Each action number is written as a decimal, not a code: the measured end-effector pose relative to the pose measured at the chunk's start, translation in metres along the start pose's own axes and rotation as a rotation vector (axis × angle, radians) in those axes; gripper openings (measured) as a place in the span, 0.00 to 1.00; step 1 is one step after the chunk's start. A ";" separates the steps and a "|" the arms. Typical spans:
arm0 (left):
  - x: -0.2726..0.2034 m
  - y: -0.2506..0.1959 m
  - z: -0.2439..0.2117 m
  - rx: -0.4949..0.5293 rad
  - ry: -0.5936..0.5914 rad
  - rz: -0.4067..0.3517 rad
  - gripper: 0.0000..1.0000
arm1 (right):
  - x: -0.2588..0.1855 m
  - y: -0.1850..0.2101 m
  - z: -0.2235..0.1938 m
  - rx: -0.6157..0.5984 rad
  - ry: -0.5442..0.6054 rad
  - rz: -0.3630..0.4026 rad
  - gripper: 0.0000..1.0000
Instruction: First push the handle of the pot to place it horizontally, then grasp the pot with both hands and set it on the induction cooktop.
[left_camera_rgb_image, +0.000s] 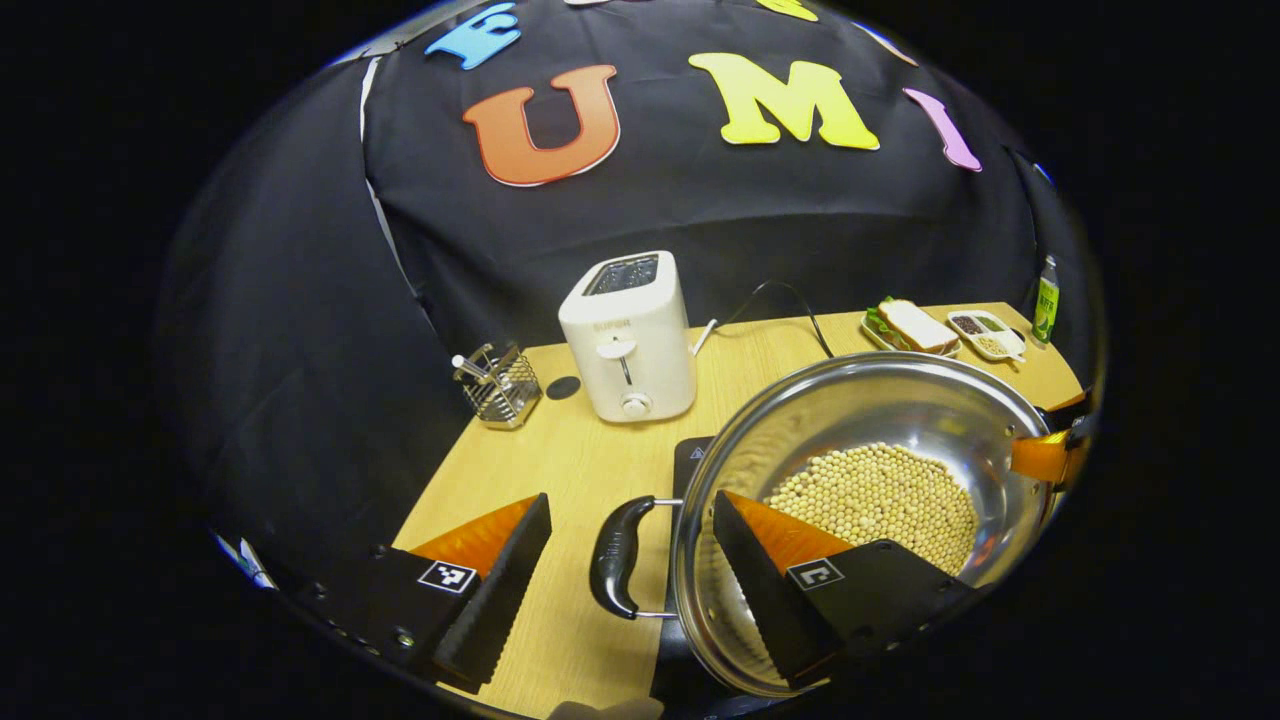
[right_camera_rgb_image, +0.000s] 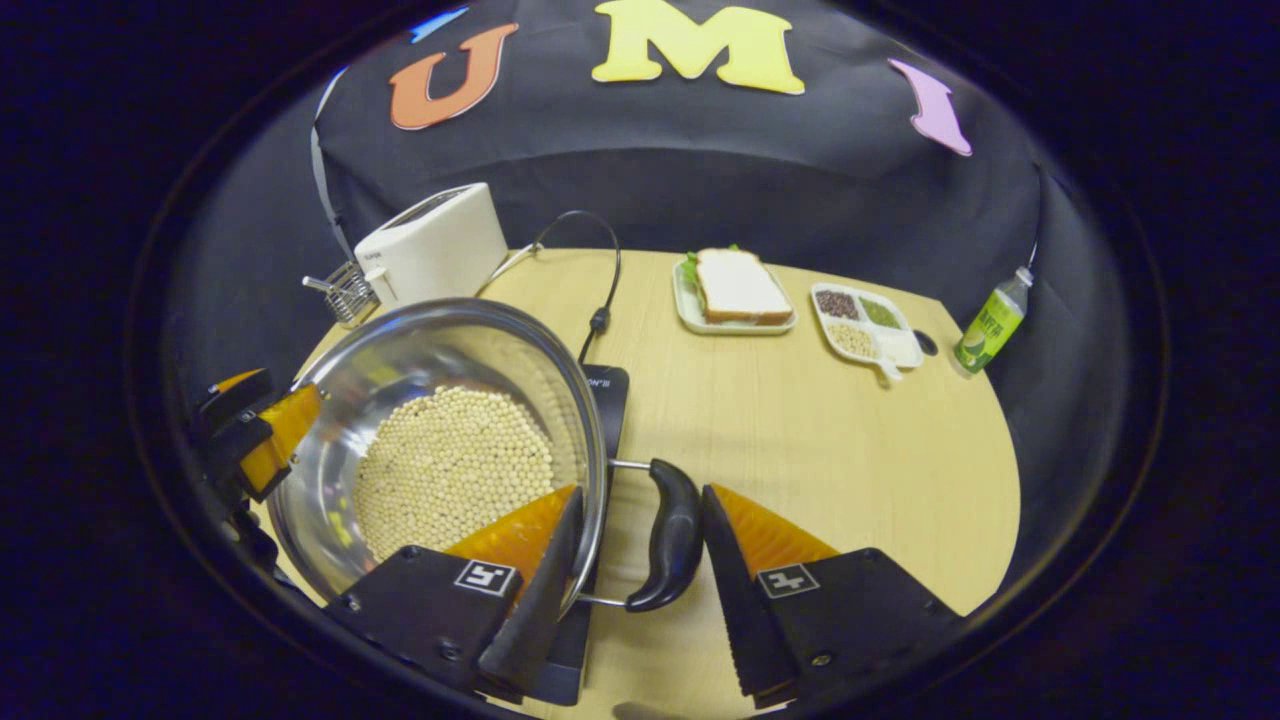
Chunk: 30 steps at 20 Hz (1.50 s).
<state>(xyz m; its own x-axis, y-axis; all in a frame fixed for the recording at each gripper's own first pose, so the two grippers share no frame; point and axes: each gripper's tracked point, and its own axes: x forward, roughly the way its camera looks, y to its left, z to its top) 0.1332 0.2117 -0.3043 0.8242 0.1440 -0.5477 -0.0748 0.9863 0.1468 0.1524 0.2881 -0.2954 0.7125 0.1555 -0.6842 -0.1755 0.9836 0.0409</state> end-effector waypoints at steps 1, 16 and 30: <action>-0.002 0.001 0.001 0.000 -0.003 0.004 0.97 | -0.002 0.000 0.003 -0.013 -0.018 -0.002 0.83; -0.070 -0.018 0.042 0.012 -0.131 0.019 0.96 | -0.072 0.001 0.036 -0.177 -0.210 0.043 0.81; -0.262 -0.121 0.172 -0.062 -0.421 -0.060 0.96 | -0.273 -0.126 0.081 -0.148 -0.552 -0.014 1.00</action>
<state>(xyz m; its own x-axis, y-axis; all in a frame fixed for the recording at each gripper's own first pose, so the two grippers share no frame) 0.0227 0.0409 -0.0367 0.9843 0.0540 -0.1683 -0.0431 0.9967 0.0681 0.0350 0.1295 -0.0545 0.9578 0.2059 -0.2007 -0.2282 0.9690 -0.0949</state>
